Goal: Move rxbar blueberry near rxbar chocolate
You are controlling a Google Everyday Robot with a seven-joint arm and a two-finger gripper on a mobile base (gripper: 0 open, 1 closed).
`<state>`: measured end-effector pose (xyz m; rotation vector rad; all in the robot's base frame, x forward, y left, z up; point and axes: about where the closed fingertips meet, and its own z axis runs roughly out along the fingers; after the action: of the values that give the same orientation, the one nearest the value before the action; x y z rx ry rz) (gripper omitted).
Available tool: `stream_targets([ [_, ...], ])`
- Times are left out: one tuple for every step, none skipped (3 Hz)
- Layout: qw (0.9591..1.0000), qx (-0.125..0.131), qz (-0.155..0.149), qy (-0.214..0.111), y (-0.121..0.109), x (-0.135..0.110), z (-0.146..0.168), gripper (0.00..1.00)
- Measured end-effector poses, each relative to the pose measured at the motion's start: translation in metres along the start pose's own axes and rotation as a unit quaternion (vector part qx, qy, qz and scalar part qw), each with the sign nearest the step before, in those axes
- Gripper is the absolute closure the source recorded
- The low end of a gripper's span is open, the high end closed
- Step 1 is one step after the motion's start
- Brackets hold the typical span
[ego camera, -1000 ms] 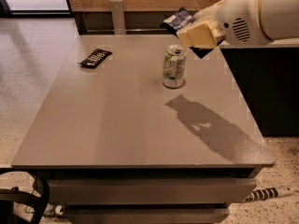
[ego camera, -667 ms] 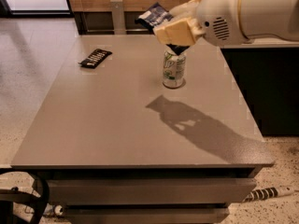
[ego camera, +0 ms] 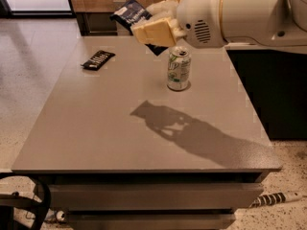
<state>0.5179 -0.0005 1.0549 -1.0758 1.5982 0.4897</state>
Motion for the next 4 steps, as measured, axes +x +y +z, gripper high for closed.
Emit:
stream_targets([
  [0.9998,-0.002,-0.007,0.017,-0.003,0.000,0.010,1.00],
  [0.9982,-0.012,-0.003,0.058,-0.030,0.005,0.040,1.00],
  [0.9947,-0.026,-0.024,0.097,-0.051,0.020,0.100,1.00],
  [0.9930,-0.037,-0.031,0.108,-0.055,0.035,0.148,1.00],
])
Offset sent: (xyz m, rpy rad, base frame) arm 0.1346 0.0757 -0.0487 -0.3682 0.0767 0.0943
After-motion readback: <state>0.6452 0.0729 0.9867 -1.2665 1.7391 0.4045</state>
